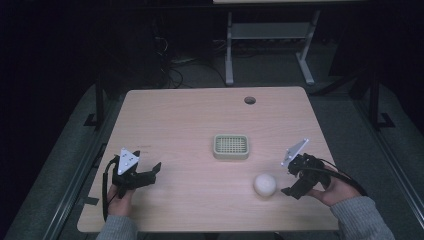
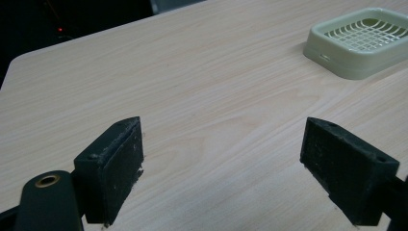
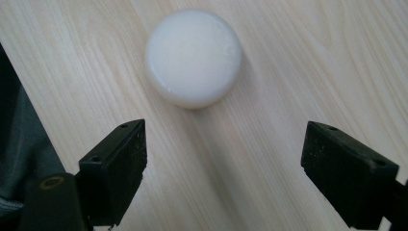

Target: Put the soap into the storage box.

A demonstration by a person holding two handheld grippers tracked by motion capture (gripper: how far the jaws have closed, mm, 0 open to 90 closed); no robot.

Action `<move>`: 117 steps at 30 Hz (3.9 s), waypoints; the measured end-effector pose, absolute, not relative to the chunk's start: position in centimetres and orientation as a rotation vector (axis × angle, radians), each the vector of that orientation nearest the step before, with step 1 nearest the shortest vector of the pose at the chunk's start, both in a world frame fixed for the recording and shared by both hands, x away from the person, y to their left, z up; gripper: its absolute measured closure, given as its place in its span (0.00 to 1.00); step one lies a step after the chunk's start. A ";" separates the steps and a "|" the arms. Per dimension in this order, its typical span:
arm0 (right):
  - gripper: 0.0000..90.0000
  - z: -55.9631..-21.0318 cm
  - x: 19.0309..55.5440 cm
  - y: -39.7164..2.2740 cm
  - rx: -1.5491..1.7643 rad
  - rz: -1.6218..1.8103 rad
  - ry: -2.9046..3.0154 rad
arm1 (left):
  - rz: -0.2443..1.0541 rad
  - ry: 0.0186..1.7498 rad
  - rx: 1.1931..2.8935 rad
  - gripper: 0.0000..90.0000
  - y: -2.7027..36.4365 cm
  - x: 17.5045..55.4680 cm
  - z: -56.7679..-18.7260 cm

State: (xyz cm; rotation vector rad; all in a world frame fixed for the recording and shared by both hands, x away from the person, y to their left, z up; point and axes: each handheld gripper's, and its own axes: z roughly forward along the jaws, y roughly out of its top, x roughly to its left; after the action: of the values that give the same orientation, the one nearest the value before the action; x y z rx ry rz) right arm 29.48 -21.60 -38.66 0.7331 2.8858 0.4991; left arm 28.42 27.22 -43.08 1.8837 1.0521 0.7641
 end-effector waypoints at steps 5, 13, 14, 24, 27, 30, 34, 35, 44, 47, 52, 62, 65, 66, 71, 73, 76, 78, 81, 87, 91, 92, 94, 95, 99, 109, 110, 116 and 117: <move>0.17 -38.8 29.9 -20.4 0.698 0.487 2.908 | 0.765 1.052 1.881 0.16 27.2 28.4 -43.1; 0.17 -39.5 30.4 -19.0 0.655 0.479 2.940 | 0.764 1.053 1.879 0.16 27.3 28.4 -43.1; 0.17 -39.6 30.4 -18.9 0.650 0.471 2.941 | 0.764 1.053 1.879 0.16 27.3 28.4 -43.1; 0.17 -40.2 30.8 -17.6 0.628 0.462 2.972 | 0.764 1.053 1.879 0.16 27.2 28.4 -43.1; 0.17 -40.4 31.0 -17.3 0.623 0.460 2.981 | 0.764 1.052 1.878 0.16 27.2 28.4 -43.1; 0.17 -40.6 31.2 -17.0 0.616 0.448 2.991 | 0.763 1.054 1.877 0.16 27.2 28.4 -43.1; 0.17 -40.9 31.4 -16.6 0.608 0.437 3.002 | 0.762 1.054 1.876 0.17 27.2 28.4 -43.1; 0.17 -41.0 31.5 -16.5 0.609 0.434 3.005 | 0.763 1.053 1.877 0.16 27.2 28.4 -43.1; 0.17 -41.7 31.8 -16.1 0.606 0.411 3.022 | 0.763 1.053 1.879 0.17 27.2 28.4 -43.1; 0.17 -41.9 31.9 -16.0 0.603 0.406 3.028 | 0.763 1.054 1.881 0.16 27.2 28.4 -43.1; 0.17 -42.4 32.1 -15.7 0.600 0.367 3.039 | 0.763 1.052 1.882 0.16 27.2 28.4 -43.1; 0.17 -43.1 32.3 -15.2 0.599 0.308 3.050 | 0.762 1.052 1.880 0.16 27.1 28.4 -43.1; 0.17 -43.2 32.4 -15.1 0.593 0.296 3.052 | 0.762 1.052 1.876 0.16 27.1 28.4 -43.1; 0.17 -43.3 32.4 -15.0 0.591 0.292 3.053 | 0.762 1.053 1.876 0.17 27.1 28.4 -43.1; 0.17 -43.5 32.4 -14.9 0.592 0.269 3.054 | 0.761 1.055 1.875 0.16 27.2 28.4 -43.0; 0.17 -43.5 32.4 -14.8 0.590 0.265 3.052 | 0.760 1.053 1.874 0.16 27.2 28.4 -43.0; 0.18 -43.6 32.5 -14.7 0.580 0.257 3.053 | 0.759 1.052 1.873 0.16 27.2 28.4 -43.0; 0.19 -43.7 32.5 -14.6 0.580 0.252 3.052 | 0.760 1.052 1.874 0.16 27.2 28.4 -43.0; 0.23 -43.7 32.5 -14.5 0.573 0.252 3.062 | 0.757 1.053 1.871 0.16 27.2 28.4 -43.0; 0.25 -43.9 32.6 -14.4 0.559 0.235 3.068 | 0.759 1.054 1.870 0.16 27.3 28.4 -43.0; 0.26 -43.9 32.6 -14.4 0.556 0.236 3.068 | 0.761 1.054 1.868 0.16 27.3 28.4 -43.0; 0.26 -43.8 32.6 -14.4 0.556 0.236 3.069 | 0.761 1.054 1.871 0.16 27.3 28.4 -43.0; 0.26 -43.8 32.6 -14.5 0.557 0.238 3.072 | 0.758 1.059 1.872 0.16 27.3 28.4 -43.0; 0.26 -43.8 32.6 -14.5 0.560 0.238 3.073 | 0.756 1.060 1.875 0.16 27.3 28.5 -43.0; 0.26 -43.8 32.6 -14.7 0.566 0.243 3.091 | 0.758 1.058 1.871 0.16 27.3 28.5 -43.0; 0.26 -43.1 32.7 -14.9 0.571 0.315 3.099 | 0.756 1.058 1.870 0.16 27.2 28.5 -43.0; 0.26 -43.0 32.8 -15.0 0.571 0.322 3.099 | 0.756 1.057 1.872 0.16 27.2 28.5 -43.0; 0.26 -42.3 33.1 -14.8 0.565 0.322 3.095 | 0.757 1.059 1.872 0.16 27.3 28.4 -43.0; 0.26 -42.3 33.1 -14.8 0.565 0.322 3.095 | 0.757 1.059 1.872 0.16 27.3 28.4 -43.0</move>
State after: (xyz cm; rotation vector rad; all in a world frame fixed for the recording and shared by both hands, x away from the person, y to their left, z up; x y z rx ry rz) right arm 33.11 -14.82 -42.35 0.5654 3.0954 0.3225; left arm 28.43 27.34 -42.97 1.8725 1.0586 0.7569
